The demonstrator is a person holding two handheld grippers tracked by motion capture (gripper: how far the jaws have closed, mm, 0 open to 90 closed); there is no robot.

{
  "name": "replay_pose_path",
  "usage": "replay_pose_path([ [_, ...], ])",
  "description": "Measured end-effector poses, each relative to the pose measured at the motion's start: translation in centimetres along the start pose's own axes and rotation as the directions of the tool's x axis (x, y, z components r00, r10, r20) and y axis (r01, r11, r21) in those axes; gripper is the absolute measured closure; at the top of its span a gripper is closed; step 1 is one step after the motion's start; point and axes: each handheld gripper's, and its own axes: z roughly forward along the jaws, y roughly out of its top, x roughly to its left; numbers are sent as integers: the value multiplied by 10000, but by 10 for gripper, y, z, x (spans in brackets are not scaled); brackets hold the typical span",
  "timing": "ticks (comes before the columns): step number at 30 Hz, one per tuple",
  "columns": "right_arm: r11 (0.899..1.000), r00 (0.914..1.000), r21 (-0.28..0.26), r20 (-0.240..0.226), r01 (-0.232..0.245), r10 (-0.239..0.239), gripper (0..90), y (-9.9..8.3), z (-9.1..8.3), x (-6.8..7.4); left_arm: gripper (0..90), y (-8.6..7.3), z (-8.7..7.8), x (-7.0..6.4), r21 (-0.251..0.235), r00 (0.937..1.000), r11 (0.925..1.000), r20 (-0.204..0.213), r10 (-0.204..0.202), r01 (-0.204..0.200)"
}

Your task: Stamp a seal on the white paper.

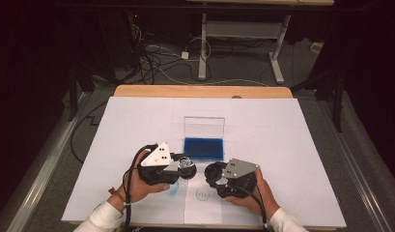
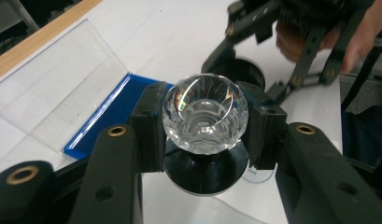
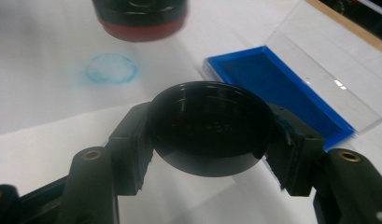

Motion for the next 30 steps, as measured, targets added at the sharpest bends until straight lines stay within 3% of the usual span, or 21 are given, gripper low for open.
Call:
replay_pose_path([
  [10, 9997, 9992, -94, -339, -235, 231, 384, 5, 14, 5, 544, 10, 6, -3, -610, 10000, 9981, -14, -60, 59],
  [26, 9979, 9975, -441, -538, -477, 453, 384, 7, 11, 7, 544, 18, 29, -9, -997, 9985, 9949, 537, -113, 166],
  [30, 9972, 9970, -502, -569, -551, 523, 385, 7, 10, 7, 544, 17, 34, -11, -890, 9983, 9960, 586, -40, 92],
])
